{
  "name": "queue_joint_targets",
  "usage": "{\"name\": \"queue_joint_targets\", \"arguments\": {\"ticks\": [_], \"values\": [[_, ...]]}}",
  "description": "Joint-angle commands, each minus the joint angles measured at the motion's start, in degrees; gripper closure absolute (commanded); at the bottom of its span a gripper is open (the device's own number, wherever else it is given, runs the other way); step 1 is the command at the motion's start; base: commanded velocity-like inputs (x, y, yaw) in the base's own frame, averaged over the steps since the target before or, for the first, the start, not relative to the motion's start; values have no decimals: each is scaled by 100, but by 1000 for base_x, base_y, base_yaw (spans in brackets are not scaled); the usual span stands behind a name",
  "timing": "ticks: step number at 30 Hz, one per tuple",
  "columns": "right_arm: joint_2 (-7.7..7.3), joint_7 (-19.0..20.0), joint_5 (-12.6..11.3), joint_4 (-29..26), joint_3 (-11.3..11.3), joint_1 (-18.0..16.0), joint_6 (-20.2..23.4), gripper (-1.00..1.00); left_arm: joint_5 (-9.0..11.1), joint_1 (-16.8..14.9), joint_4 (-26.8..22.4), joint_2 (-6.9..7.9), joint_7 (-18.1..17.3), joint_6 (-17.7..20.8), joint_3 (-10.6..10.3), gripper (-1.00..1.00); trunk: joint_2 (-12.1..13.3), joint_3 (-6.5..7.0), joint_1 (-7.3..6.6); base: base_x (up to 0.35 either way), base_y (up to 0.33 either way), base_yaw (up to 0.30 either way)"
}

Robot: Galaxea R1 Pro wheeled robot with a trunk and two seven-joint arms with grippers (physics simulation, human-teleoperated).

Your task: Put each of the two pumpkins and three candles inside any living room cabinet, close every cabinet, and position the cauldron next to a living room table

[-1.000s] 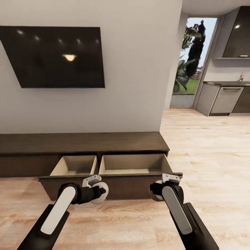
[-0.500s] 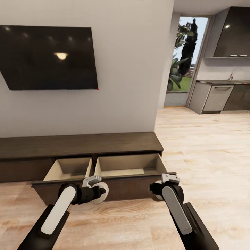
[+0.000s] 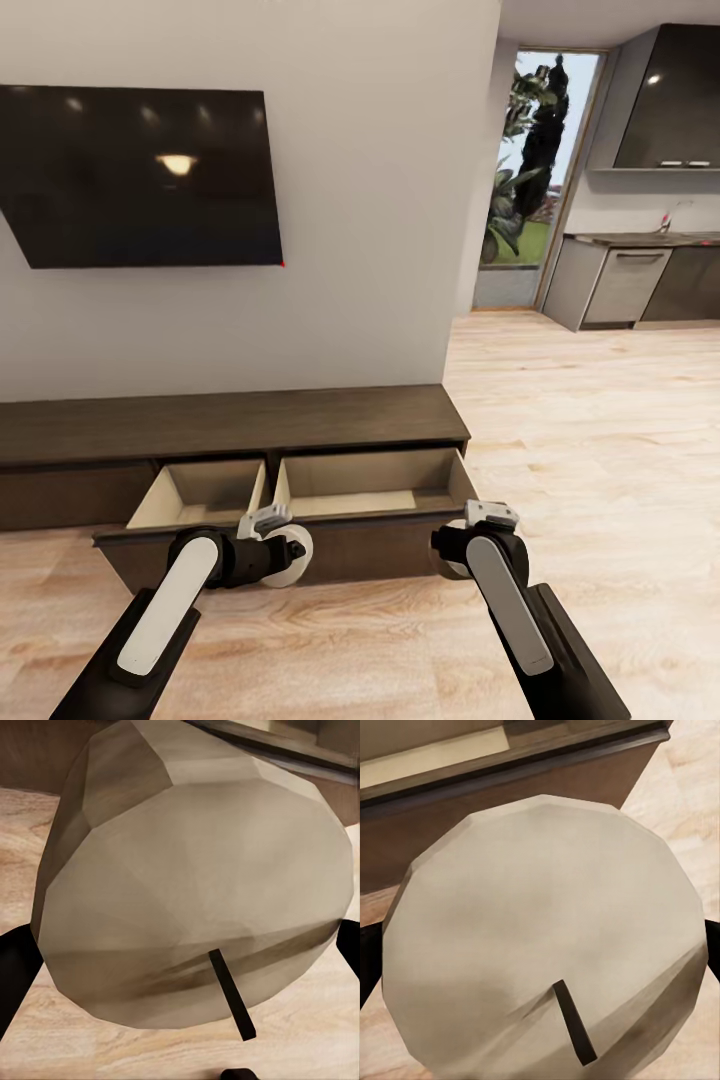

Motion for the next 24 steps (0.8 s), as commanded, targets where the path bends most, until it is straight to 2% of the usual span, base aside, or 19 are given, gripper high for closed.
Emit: {"name": "queue_joint_targets", "arguments": {"ticks": [1, 11, 24], "values": [[0, -61, -50, -4, 4, -3, 26, 100, 52, -5, -6, 5, 61, 7, -9, 100, 39, 13, -23, 0, 0, 0], [0, 264, -44, 24, 12, -3, 26, 100, 46, -5, -5, 30, 61, 0, 35, 100, 39, 13, -23, 14, -12, 0], [5, 298, -41, 29, 5, -4, 12, 100, 43, -5, -7, 31, 61, -1, 26, 100, 39, 13, -23, 297, -21, 0]]}}
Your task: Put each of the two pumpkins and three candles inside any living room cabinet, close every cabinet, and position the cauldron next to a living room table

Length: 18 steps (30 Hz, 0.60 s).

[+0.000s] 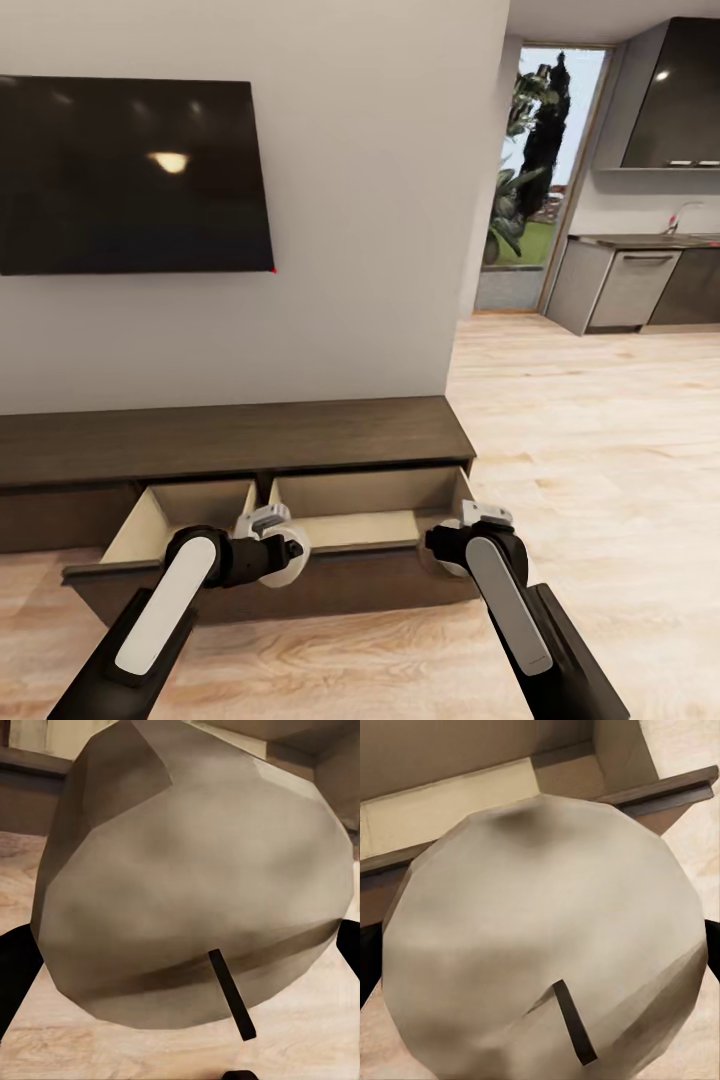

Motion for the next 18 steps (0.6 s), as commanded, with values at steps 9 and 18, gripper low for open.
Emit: {"name": "queue_joint_targets", "arguments": {"ticks": [9, 18], "values": [[4, -52, -53, -21, 3, -5, 19, 100, 57, -5, -6, 4, 61, -2, -9, 100, -3, -6, 3, 331, 0, 0], [4, -60, -53, -22, 3, -2, 16, 100, 57, -5, -2, -1, 61, -2, -8, 100, -3, -6, 3, 331, 64, 115]]}}
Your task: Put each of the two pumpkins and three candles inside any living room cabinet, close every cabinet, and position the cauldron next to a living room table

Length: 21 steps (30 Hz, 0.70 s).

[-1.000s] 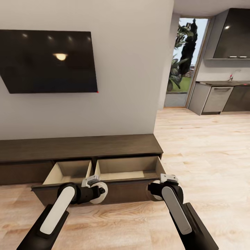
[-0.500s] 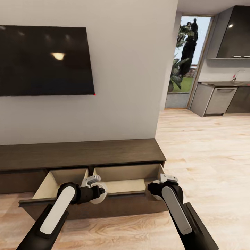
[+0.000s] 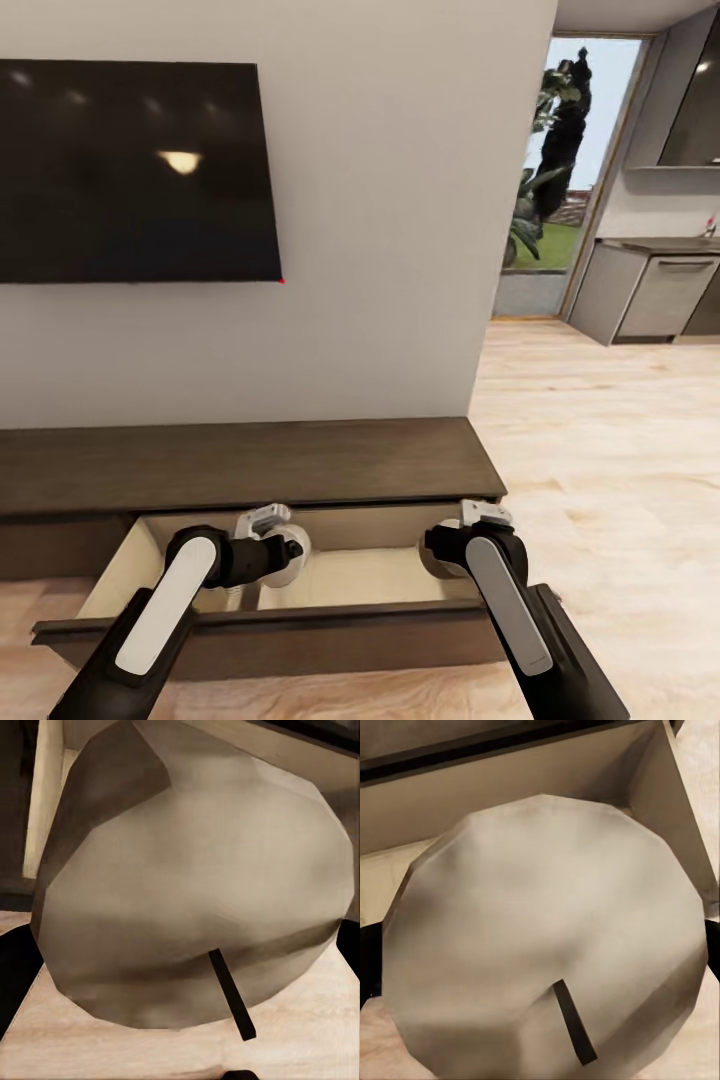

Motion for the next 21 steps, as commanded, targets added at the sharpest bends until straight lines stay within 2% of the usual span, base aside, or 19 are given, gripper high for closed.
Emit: {"name": "queue_joint_targets", "arguments": {"ticks": [1, 10, 15, 21], "values": [[0, -60, -36, -10, 6, -7, 23, 100, 66, -6, -5, 3, 60, -9, -11, 100, -3, -5, 3, 331, 103, 52], [7, -53, -36, -30, 84, -9, 24, 100, 66, -6, 0, 1, 60, -9, -27, 100, -3, -5, 3, 331, 103, 9], [1, -53, -36, -18, 88, -6, 23, 100, 66, -6, 0, 1, 57, -9, -29, 100, -3, -5, 3, 322, 16, 0], [0, -53, -36, -5, 88, -10, 21, 100, 66, -6, 0, 1, 58, -9, -29, 100, -3, -5, 3, 118, 1, 0]]}}
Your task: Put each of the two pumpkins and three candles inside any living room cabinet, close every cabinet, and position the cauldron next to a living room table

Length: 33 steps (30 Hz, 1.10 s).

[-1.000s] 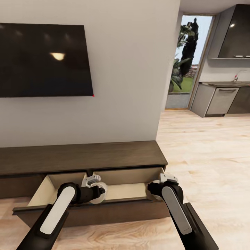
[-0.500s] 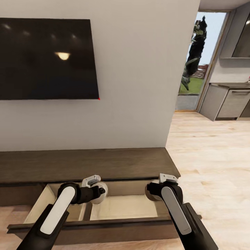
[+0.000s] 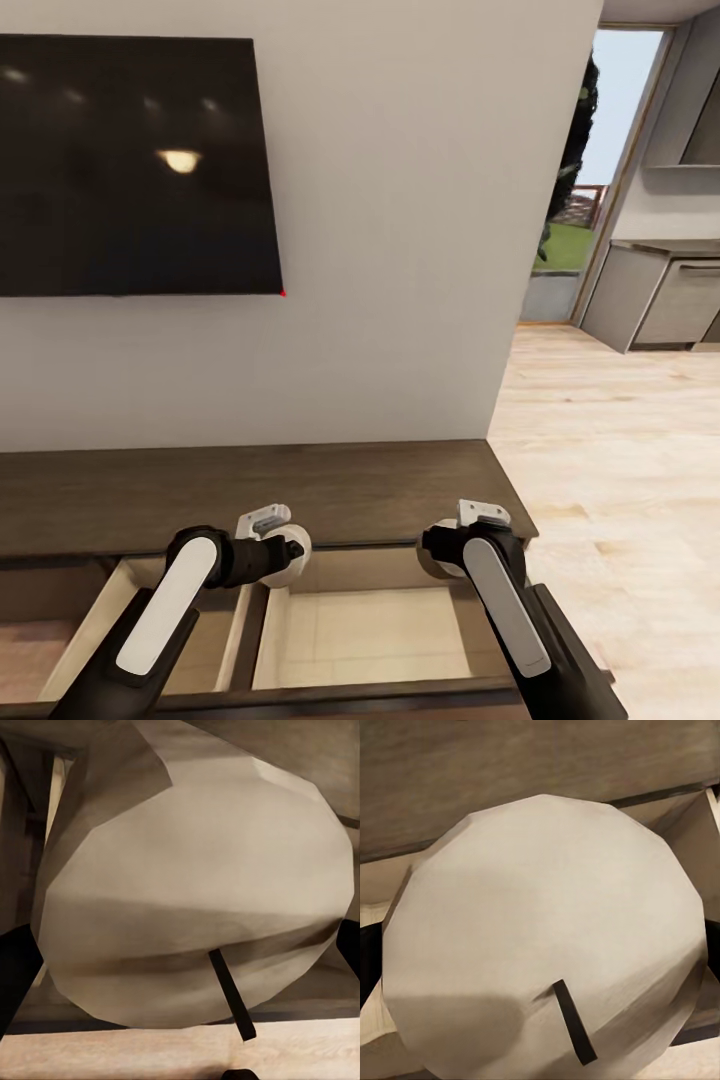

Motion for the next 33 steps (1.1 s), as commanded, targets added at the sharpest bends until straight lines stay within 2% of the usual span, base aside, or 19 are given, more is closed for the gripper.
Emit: {"name": "queue_joint_targets", "arguments": {"ticks": [1, 5, 11, 20, 28, 33], "values": [[0, -61, -48, -4, 2, -5, 21, 100, 55, -5, -6, 5, 62, 1, -9, 100, -3, -6, 0, 17, 0, 0], [0, -45, -48, 15, -2, -3, 18, 100, 56, -5, -6, -2, 50, 1, -12, 100, -3, -6, 0, 103, 0, 0], [-1, 186, -50, 50, -2, -3, 21, 100, 63, -5, -13, -12, 35, 1, -26, 100, -3, -6, 0, 34, 0, 0], [0, 227, -48, 242, -2, -8, 18, 100, 63, -5, -14, -13, 28, 1, -27, 100, -3, -6, 0, 1, 0, 0], [9, 229, -41, 288, -2, -9, -85, 100, 71, -5, 2, -15, 23, 1, -19, 100, -324, -149, 175, 0, 0, 0], [31, 242, -34, 750, 54, -186, -233, 100, 75, -5, 45, -48, 19, 1, -24, 100, -524, -239, 285, 0, 0, 0]]}}
